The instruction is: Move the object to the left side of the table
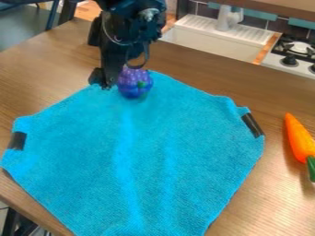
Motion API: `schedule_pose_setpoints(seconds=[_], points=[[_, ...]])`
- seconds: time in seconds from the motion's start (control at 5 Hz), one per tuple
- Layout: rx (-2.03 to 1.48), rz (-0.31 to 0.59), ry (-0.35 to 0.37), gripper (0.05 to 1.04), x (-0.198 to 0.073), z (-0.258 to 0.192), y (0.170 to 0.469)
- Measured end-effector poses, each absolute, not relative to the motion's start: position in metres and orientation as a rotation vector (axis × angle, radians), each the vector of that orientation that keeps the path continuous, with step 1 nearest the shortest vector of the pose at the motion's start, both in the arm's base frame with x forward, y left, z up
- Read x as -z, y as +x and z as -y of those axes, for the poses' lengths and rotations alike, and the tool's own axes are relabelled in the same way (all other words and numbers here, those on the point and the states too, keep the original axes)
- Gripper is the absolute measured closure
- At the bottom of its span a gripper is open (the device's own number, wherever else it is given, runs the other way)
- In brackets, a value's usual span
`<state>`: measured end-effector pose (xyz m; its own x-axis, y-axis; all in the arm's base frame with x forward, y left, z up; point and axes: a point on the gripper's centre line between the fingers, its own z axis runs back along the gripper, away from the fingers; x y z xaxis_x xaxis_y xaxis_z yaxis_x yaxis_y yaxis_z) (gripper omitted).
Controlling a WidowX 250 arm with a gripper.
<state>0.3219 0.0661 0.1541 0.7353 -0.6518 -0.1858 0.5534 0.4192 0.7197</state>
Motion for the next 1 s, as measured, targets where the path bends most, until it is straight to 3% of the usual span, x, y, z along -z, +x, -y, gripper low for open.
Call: schedule_pose_setpoints(seconds=[0.2,0.4,0.6,0.8,1.0], points=[[0.771,0.103,0.836,0.084,-0.145,-0.066,0.32],[0.845,0.112,0.768,0.084,-0.145,-0.052,0.312],[0.945,0.23,0.754,0.084,-0.135,-0.031,0.306],[0.952,0.339,0.794,0.084,-0.137,-0.02,0.312],[0.927,0.348,0.831,0.084,-0.128,-0.021,0.322]])
